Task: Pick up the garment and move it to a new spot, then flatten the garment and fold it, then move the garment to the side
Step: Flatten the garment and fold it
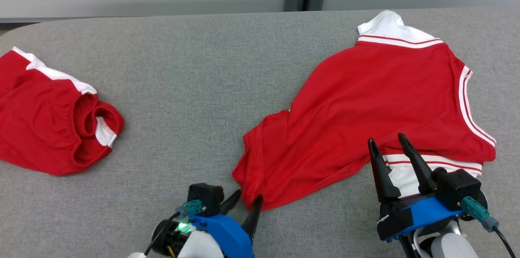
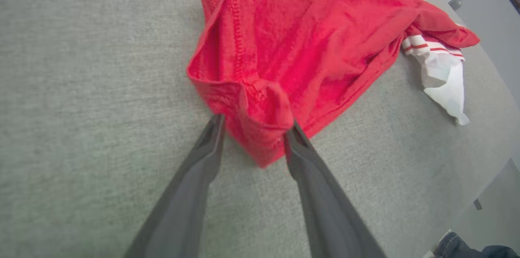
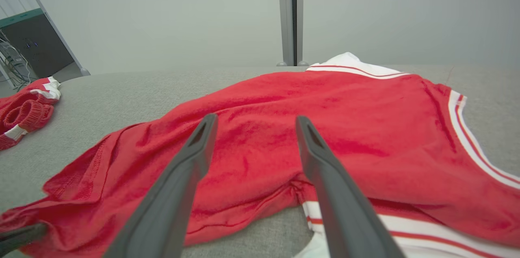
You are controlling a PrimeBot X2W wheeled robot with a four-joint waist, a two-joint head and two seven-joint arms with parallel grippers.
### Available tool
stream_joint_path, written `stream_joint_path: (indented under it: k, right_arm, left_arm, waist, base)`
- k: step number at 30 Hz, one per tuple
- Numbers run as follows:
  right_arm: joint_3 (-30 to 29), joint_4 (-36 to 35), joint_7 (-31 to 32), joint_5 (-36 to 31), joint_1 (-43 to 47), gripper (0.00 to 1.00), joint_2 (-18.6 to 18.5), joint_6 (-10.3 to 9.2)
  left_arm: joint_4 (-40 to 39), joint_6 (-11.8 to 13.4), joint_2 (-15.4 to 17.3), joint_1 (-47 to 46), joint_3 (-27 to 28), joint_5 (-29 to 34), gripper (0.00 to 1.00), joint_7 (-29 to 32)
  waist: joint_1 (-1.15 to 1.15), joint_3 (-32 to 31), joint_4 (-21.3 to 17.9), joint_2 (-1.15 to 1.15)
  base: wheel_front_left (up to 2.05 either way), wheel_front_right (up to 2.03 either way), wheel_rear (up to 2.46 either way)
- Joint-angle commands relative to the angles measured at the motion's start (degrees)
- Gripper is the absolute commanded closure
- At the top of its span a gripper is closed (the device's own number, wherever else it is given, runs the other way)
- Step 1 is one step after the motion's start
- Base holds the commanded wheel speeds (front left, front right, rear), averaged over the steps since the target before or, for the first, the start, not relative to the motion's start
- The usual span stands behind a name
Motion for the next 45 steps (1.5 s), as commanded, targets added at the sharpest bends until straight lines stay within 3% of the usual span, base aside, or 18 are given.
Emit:
stream_joint_path:
  k: [1,6,11,16,21,24,35,36,40,45]
  right_arm:
    - [-0.1,-0.3,0.2,0.1,0.5,0.0,-0.1,0.01]
    - [-0.3,-0.6,0.3,0.4,1.1,0.0,-0.1,0.01]
    - [0.0,-0.6,0.2,0.9,1.1,0.0,-0.1,0.01]
    - [0.4,-0.6,-0.1,1.2,0.7,0.0,-0.1,0.01]
    - [1.4,-0.1,-0.6,1.7,-0.3,0.0,-0.1,0.01]
    - [1.8,0.2,-1.0,2.2,-0.8,0.0,-0.1,0.01]
    - [1.9,1.3,-2.3,3.0,-1.6,0.0,-0.1,0.01]
    - [2.0,1.4,-2.5,3.0,-1.7,0.0,-0.1,0.01]
    - [2.1,1.5,-2.8,3.0,-1.8,0.0,-0.1,0.01]
    - [1.7,1.8,-2.9,2.5,-2.2,0.0,-0.1,0.01]
  left_arm:
    - [-0.8,0.9,1.1,0.7,0.6,0.1,0.0,0.9]
    - [-4.9,5.4,5.8,2.7,2.0,0.2,0.0,8.4]
    - [-10.3,7.9,7.9,1.3,4.5,0.8,0.0,9.2]
    - [-10.8,7.3,6.3,-4.3,3.4,1.7,0.0,11.0]
    - [-5.6,6.2,3.8,-11.4,1.3,2.9,0.0,14.0]
    - [-1.2,6.7,4.5,-14.5,-0.4,5.5,0.0,16.1]
    - [5.9,6.9,4.7,-17.3,0.0,4.8,0.0,18.5]
    - [6.5,6.4,4.6,-17.4,0.0,4.3,1.0,18.4]
    - [8.3,5.8,4.9,-18.3,1.2,3.7,1.0,16.2]
    - [11.5,6.4,5.1,-20.0,4.3,3.9,1.0,8.0]
  waist:
    - [0.01,-0.2,0.0,0.01]
    - [0.01,-1.0,-0.2,0.01]
    - [0.01,-1.3,-0.9,0.01]
    - [0.01,-0.7,-1.8,0.01]
    - [0.01,0.1,-3.4,0.01]
    - [0.01,0.6,-4.6,0.01]
    - [0.01,2.7,-7.5,0.01]
    - [0.01,2.8,-7.6,0.01]
    - [0.01,3.2,-7.7,0.01]
    - [0.01,3.7,-7.8,0.01]
  base:
    - [0.0,0.0,0.0]
    - [0.0,0.0,0.0]
    - [0.0,0.0,0.0]
    - [0.0,0.0,0.0]
    - [0.0,0.0,0.0]
    - [0.0,0.0,0.0]
    - [0.0,0.0,0.0]
    - [0.0,0.0,0.0]
    - [0.0,0.0,0.0]
    - [0.0,0.0,0.0]
